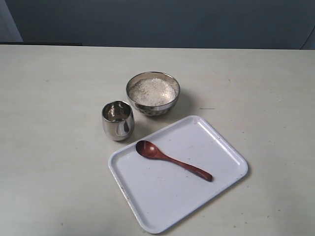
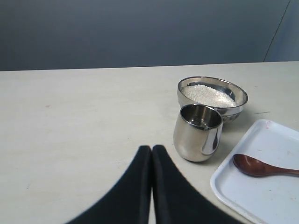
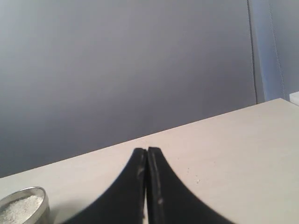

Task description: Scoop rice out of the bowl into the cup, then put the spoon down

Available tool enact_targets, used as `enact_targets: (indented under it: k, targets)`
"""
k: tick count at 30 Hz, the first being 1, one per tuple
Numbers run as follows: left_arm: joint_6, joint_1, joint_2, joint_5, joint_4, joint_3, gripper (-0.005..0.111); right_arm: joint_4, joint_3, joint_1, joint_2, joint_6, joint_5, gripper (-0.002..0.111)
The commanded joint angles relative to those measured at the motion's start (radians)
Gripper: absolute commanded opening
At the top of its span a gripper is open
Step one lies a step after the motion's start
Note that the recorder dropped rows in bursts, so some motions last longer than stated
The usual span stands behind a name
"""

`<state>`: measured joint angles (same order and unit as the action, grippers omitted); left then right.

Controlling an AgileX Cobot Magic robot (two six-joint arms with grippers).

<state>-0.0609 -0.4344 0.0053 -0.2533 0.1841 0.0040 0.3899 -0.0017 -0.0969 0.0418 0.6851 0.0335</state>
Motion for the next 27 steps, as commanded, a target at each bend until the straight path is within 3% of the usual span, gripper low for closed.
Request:
enact_targets:
  k: [1,4,5,12,27]
  targets:
    - [0.007,-0.006,-0.005,0.013,-0.002,-0.004,0.001,-0.126,0.002,-0.004,-0.008,-0.093,0.003,0.000]
    - [0.007,-0.006,-0.005,0.013,-0.002,-0.004,0.001,-0.535,0.002,-0.004,-0.008,-0.548,0.016,0.000]
    - [0.007,-0.006,-0.005,0.013,-0.002,-0.004,0.001,-0.546,0.002,-0.004,-0.008,-0.586,0.021,0.000]
    - [0.007,-0.006,-0.005,0.013,-0.002,-0.004,0.001,-0.437,0.002,-0.004,-0.042,-0.576,0.147,0.000]
    - [0.007,-0.006,-0.005,0.013,-0.002,-0.004,0.001,-0.449,0.002,-0.004,-0.042,-0.576,0.152,0.000]
